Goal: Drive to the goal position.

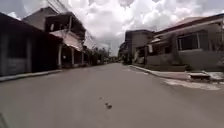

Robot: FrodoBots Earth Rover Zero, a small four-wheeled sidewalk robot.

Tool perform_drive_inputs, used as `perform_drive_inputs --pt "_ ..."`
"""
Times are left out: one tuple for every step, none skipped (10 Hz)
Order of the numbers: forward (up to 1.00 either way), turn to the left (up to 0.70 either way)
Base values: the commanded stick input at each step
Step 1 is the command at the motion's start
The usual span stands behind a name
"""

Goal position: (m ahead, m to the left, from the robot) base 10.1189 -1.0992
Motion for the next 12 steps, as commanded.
perform_drive_inputs --pt "1.00 0.00" --pt "1.00 0.00" --pt "1.00 0.00" --pt "1.00 0.00" --pt "1.00 0.00" --pt "1.00 0.00" --pt "1.00 0.00" --pt "1.00 0.00" --pt "1.00 0.00" --pt "1.00 0.00" --pt "1.00 0.00" --pt "1.00 0.00"
